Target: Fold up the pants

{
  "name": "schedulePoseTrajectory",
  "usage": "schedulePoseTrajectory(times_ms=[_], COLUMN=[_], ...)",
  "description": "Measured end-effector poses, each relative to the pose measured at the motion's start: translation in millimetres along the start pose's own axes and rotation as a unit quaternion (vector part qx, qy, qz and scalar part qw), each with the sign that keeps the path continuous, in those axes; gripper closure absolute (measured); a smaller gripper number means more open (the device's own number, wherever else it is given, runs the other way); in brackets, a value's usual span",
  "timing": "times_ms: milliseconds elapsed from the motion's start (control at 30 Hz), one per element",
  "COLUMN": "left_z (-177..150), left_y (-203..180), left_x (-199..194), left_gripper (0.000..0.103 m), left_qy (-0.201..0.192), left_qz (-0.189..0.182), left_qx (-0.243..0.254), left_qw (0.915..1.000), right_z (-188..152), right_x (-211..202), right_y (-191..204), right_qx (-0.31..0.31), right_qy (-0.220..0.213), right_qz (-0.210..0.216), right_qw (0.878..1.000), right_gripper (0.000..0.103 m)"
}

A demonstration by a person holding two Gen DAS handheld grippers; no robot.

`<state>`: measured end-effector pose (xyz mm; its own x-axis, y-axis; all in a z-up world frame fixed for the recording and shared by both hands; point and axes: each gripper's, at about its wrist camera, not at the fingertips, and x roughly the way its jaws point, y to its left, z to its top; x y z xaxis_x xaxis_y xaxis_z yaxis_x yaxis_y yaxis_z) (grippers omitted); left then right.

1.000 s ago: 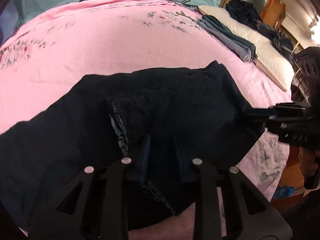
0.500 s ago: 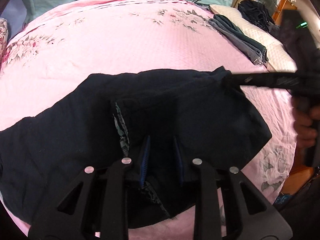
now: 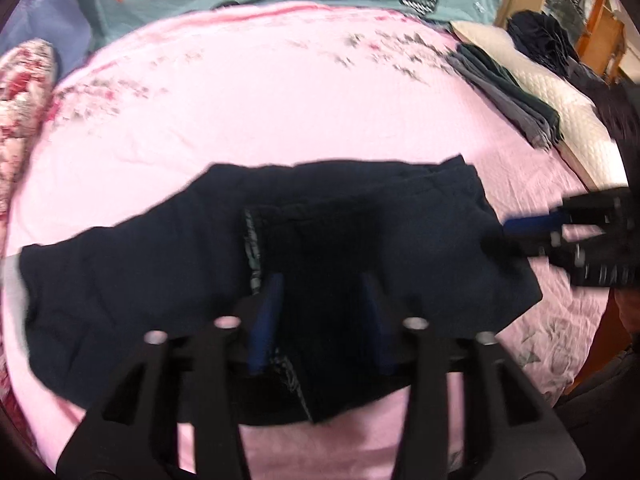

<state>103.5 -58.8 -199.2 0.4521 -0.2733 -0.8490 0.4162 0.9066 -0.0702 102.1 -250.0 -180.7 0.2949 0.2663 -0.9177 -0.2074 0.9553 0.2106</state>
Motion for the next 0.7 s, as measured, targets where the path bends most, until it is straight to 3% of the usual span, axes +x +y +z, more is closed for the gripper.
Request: schedulePoseTrajectory(times_ms=[133, 167, 267, 500, 633, 700], left_z=[-10.7, -16.4, -15.1, -5.5, -10.4, -21.8], left_y=[2.3, 6.3, 13.6, 42.0, 100.3, 145.2], left_x=[10.8, 21.1, 16.1, -42.9, -86.4, -108.6], left_gripper=[0.05, 0.048, 0.047, 0.043, 0.03, 0.029], left_qy=[0.026, 0.042, 0.038, -0.03, -0.066, -0.075], left_qz=[0.044, 0.048, 0.042, 0.06, 0.096, 0.123], left_qx=[-0.004, -0.013, -0.051, -0.07, -0.104, -0.123], left_qw=[0.9987, 0.9979, 0.9971, 0.9953, 0.9877, 0.9819], right_z=[-14.3, -15.6, -14.9, -10.3, -8.1, -2.4], right_x=[16.5, 18.4, 19.5, 13.1, 0.3, -9.7], right_y=[-2.2, -1.2, 5.3, 16.0, 31.0, 49.7], right_qx=[-0.025, -0.032, -0.053, -0.06, -0.055, -0.055], right_qy=[0.042, 0.038, 0.043, 0.051, 0.04, 0.021], right_qz=[-0.002, -0.001, -0.011, -0.026, -0.041, -0.046], right_qw=[0.999, 0.999, 0.998, 0.997, 0.997, 0.997], right_gripper=[0.071, 0.071, 0.07, 0.065, 0.065, 0.064])
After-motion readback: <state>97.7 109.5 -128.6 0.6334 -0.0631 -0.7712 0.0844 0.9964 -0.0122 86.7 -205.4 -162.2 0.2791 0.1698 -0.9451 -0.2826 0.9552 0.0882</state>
